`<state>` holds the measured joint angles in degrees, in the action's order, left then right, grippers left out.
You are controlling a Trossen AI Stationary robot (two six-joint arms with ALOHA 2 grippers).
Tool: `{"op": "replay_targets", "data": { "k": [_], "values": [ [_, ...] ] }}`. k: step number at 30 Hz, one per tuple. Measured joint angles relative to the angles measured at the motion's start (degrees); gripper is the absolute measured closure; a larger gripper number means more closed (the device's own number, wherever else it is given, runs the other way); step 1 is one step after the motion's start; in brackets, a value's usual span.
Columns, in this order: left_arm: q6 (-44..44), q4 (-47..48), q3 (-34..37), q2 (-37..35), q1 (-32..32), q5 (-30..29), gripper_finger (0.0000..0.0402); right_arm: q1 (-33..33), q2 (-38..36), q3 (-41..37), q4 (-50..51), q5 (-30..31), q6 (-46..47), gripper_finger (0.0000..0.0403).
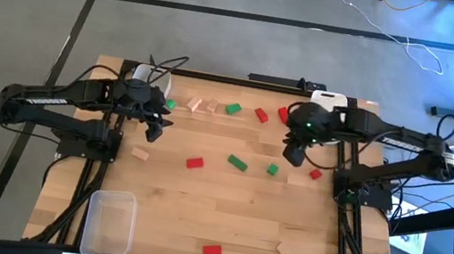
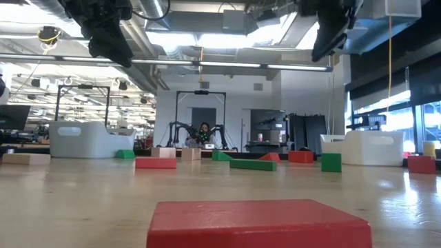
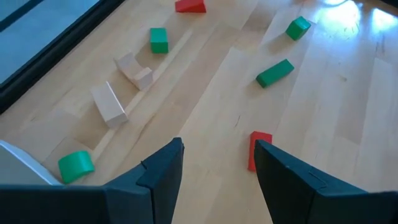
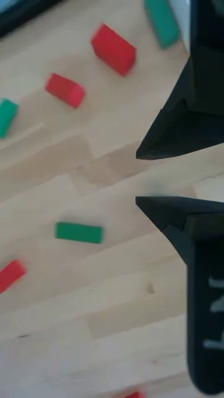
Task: Sort & place blocks by color
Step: Put the green block into the white bin
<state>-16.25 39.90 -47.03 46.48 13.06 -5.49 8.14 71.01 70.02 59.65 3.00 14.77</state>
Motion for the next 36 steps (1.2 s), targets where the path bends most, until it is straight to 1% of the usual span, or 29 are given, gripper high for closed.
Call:
{"op": "replay_targets", "data": {
  "k": [9, 16, 20, 22, 31, 36],
  "values": [
    [0.02, -0.04, 0.00, 0.00, -0.02, 0.01, 0.0213, 0.00, 4.52, 0.00, 2.02, -8.51, -1.65, 0.0302],
    [0.00, -0.07, 0.00, 0.00, 0.00, 0.00, 0.0213, -0.02, 5.76, 0.00, 2.00, -8.67, -3.42, 0.0342],
    [0.00, -0.07, 0.00, 0.00, 0.00, -0.01, 0.0213, -0.02, 6.63, -0.02, 1.98, -8.64, -3.33, 0.0345],
    [0.00, -0.08, 0.00, 0.00, 0.00, -0.01, 0.0213, -0.02, 7.17, -0.02, 1.94, -8.15, -2.40, 0.0338],
    [-0.02, -0.09, 0.02, 0.00, 0.00, -0.01, 0.0213, 0.00, 10.83, -0.04, 4.28, -7.62, -1.35, 0.0276],
    [-0.02, -0.09, 0.02, 0.00, 0.00, 0.01, 0.0213, -0.01, 13.65, -0.04, 4.48, -7.67, 4.24, 0.0248]
  ]
}}
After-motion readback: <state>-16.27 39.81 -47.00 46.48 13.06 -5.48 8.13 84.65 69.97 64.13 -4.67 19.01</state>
